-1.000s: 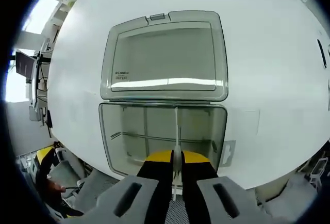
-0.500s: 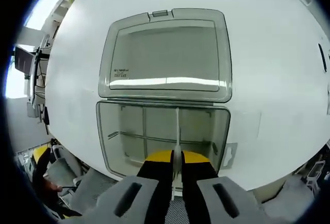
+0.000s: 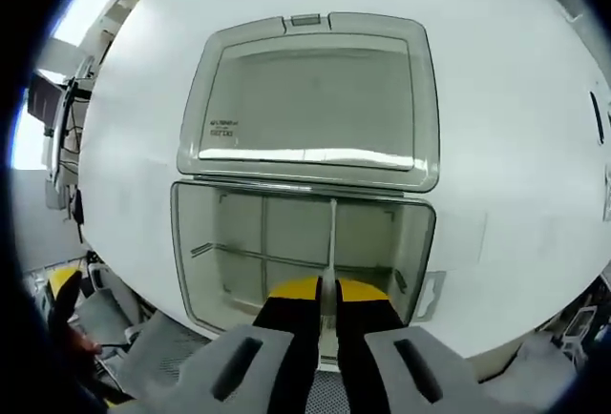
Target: Insert the divider into the dual guide fixture by aligning both edges with the guide slots and pushing it downward to the bottom, including one-sided entry, uneven engagement, binding, and posture correction.
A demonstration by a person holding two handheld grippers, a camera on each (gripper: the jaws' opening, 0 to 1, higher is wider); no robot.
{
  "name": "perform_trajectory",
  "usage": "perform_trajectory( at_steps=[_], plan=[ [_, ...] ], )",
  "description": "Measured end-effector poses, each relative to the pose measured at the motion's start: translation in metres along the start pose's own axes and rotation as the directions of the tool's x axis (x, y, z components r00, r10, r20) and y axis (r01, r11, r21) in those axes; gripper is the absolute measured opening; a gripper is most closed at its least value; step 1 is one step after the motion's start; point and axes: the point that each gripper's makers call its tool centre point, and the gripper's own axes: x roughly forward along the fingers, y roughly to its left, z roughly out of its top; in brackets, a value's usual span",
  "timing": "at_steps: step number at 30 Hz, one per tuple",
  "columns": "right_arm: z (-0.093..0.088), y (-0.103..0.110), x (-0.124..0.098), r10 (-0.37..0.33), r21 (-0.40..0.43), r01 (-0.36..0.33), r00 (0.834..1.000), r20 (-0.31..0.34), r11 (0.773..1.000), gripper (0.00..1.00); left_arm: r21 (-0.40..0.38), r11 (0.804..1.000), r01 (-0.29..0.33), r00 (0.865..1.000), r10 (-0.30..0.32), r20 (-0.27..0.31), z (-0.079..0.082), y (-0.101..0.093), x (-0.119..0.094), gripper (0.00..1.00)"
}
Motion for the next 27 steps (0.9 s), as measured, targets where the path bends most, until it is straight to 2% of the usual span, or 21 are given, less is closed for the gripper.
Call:
perform_trajectory(
  at_steps=[27],
  plan=[
    [-0.0011, -0.0005, 0.0029, -0.040, -0.032, 0.040, 0.999, 0.002, 0.999, 0.00, 0.005, 1.000, -0.002, 1.000, 0.002, -0.016, 0.0004, -0.0049, -0.0019, 0.60]
  ],
)
